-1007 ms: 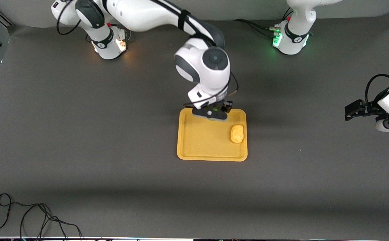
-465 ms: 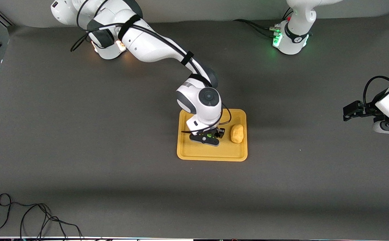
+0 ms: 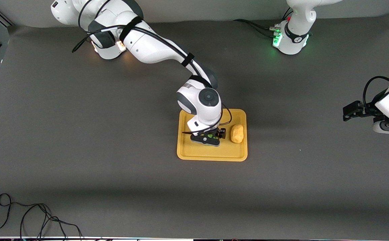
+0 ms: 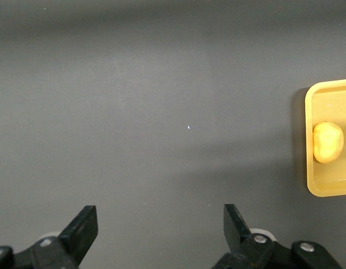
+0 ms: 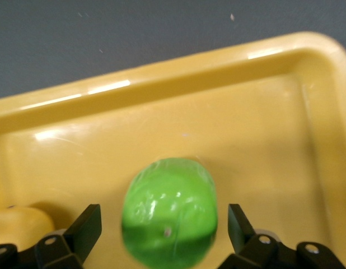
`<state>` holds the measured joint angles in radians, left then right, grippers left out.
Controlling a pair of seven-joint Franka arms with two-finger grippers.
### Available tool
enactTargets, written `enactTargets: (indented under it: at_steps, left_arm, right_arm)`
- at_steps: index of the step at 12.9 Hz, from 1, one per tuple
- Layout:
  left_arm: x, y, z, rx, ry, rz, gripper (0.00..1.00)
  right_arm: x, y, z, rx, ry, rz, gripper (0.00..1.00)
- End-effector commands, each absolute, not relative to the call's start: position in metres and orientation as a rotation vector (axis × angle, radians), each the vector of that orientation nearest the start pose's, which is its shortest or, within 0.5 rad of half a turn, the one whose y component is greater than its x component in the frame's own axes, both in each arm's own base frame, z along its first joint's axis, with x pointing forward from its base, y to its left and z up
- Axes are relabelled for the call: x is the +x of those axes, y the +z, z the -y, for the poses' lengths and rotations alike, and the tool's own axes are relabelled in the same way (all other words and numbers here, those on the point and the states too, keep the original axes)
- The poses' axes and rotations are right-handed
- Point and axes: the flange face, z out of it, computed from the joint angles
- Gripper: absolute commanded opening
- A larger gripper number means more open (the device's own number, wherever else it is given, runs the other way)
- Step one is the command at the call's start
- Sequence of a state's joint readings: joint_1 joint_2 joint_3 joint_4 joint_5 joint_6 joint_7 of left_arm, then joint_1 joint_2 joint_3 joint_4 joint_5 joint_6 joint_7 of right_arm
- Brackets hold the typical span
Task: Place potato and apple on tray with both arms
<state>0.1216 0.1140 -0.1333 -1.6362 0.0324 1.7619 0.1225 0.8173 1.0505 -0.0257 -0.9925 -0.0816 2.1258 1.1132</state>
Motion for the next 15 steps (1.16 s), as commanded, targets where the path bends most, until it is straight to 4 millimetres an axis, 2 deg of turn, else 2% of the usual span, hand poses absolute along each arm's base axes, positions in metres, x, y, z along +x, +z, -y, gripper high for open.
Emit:
enactTargets:
  at_steps: [1,4,6,7,9,11,13,15]
  left_arm:
    - [0.601,0.548,0.000,-3.120,-0.006,-0.227,1.00]
    - [0.601,0.548,0.000,-3.120,-0.008,-0.229,0.99]
    - [0.601,0.548,0.000,-3.120,-0.008,-0.227,0.99]
    - [0.601,0.548,0.000,-3.120,-0.008,-0.227,1.00]
    - [0.601,0.548,0.000,-3.120,-0.008,-0.227,1.00]
    - [0.602,0.546,0.000,-3.121,-0.006,-0.227,1.00]
    - [0.602,0.547,0.000,-3.120,-0.008,-0.227,0.99]
    - [0.602,0.546,0.000,-3.121,-0.006,-0.227,1.00]
  right_arm:
    - [0.548,0.320,-0.555,-3.130,-0.173,-0.466,1.00]
    - [0.526,0.429,-0.539,-3.149,-0.137,-0.478,1.00]
    - [0.515,0.491,-0.513,-3.189,-0.113,-0.387,1.00]
    - [0.518,0.517,-0.489,-3.214,-0.103,-0.274,1.00]
    - [0.531,0.546,-0.420,-3.264,-0.003,-0.140,1.00]
    - [0.543,0.561,-0.343,-3.268,0.048,-0.053,1.00]
    - [0.550,0.573,-0.265,-3.220,0.036,-0.033,1.00]
    - [0.555,0.573,-0.193,-3.183,0.051,-0.051,1.00]
